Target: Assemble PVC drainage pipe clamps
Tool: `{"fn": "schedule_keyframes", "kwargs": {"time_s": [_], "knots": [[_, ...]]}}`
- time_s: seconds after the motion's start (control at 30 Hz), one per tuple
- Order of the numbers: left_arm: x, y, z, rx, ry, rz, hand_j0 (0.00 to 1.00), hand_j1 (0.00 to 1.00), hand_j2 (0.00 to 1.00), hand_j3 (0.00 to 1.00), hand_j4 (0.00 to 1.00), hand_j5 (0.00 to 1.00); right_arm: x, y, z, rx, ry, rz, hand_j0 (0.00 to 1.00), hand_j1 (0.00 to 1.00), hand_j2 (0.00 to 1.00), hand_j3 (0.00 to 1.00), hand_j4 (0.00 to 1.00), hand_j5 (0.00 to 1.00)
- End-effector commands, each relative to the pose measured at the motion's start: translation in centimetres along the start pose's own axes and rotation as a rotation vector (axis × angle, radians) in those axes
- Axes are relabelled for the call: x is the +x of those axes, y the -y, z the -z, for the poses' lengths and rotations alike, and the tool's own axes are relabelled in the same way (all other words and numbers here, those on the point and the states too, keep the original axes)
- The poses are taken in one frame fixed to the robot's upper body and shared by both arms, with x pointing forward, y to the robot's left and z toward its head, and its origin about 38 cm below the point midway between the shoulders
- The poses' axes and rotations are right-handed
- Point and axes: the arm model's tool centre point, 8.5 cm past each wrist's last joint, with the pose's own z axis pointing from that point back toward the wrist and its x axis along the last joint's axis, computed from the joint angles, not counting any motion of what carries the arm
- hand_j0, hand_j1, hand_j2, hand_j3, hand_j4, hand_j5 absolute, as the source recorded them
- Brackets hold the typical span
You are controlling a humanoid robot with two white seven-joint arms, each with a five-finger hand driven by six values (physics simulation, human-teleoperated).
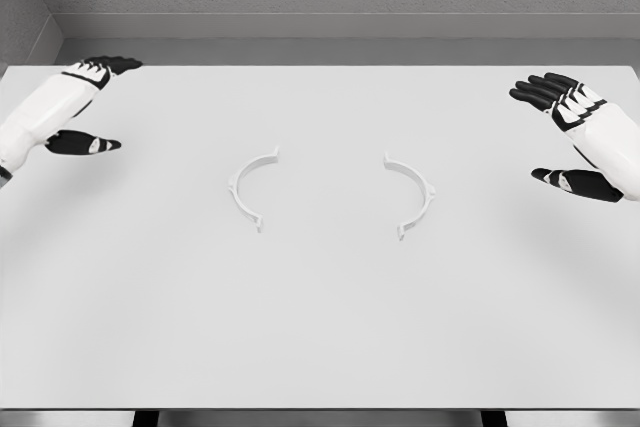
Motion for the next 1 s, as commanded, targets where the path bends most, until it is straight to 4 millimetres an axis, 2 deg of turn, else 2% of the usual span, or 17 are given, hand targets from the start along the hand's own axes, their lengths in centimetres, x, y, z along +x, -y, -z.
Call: {"fn": "schedule_keyframes", "kwargs": {"time_s": [0.0, 0.13, 0.17, 0.2, 0.3, 0.47, 0.57, 0.8, 0.97], "knots": [[0.7, 0.9, 0.7, 0.000, 0.018, -0.023, 1.00, 1.00, 1.00, 1.00, 1.00, 1.00, 0.0, 0.0, 0.0, -0.003, 0.000, 0.005, 1.00, 1.00, 1.00, 1.00, 1.00, 1.00], [0.7, 0.9, 0.7, 0.003, 0.017, -0.026, 1.00, 1.00, 1.00, 1.00, 1.00, 1.00, 0.1, 0.0, 0.2, -0.002, 0.005, 0.005, 1.00, 1.00, 1.00, 1.00, 1.00, 1.00], [0.7, 0.9, 0.7, 0.003, 0.018, -0.027, 1.00, 1.00, 1.00, 1.00, 1.00, 1.00, 0.7, -1.0, 0.7, 0.010, 0.024, 0.029, 1.00, 1.00, 1.00, 1.00, 1.00, 1.00], [0.9, 1.2, 0.9, 0.004, 0.022, -0.032, 1.00, 1.00, 1.00, 1.00, 1.00, 1.00, 0.8, -1.1, 1.6, 0.006, 0.038, 0.020, 1.00, 1.00, 1.00, 1.00, 1.00, 1.00], [1.0, 1.4, 1.0, 0.000, 0.025, -0.030, 1.00, 1.00, 1.00, 1.00, 1.00, 1.00, 1.6, -6.4, 4.5, 0.130, 0.046, -0.006, 1.00, 1.00, 1.00, 1.00, 1.00, 1.00], [0.8, 1.8, 0.8, -0.010, 0.014, -0.035, 1.00, 1.00, 1.00, 1.00, 1.00, 1.00, 0.8, -9.0, 6.6, 0.212, 0.048, -0.035, 1.00, 1.00, 1.00, 1.00, 1.00, 1.00], [0.8, 2.3, 0.6, -0.019, 0.012, -0.042, 1.00, 1.00, 1.00, 1.00, 1.00, 1.00, 0.4, -10.4, 6.9, 0.229, 0.030, -0.017, 1.00, 1.00, 1.00, 1.00, 1.00, 1.00], [1.8, 3.9, 1.4, -0.060, 0.040, -0.037, 1.00, 1.00, 1.00, 1.00, 1.00, 1.00, -0.8, -11.9, 7.0, 0.285, 0.005, -0.015, 1.00, 1.00, 1.00, 1.00, 1.00, 1.00], [3.1, 4.9, 2.5, -0.078, 0.077, -0.038, 1.00, 1.00, 1.00, 1.00, 1.00, 1.00, -1.1, -11.8, 7.2, 0.285, 0.000, -0.017, 1.00, 1.00, 1.00, 1.00, 1.00, 1.00]]}}
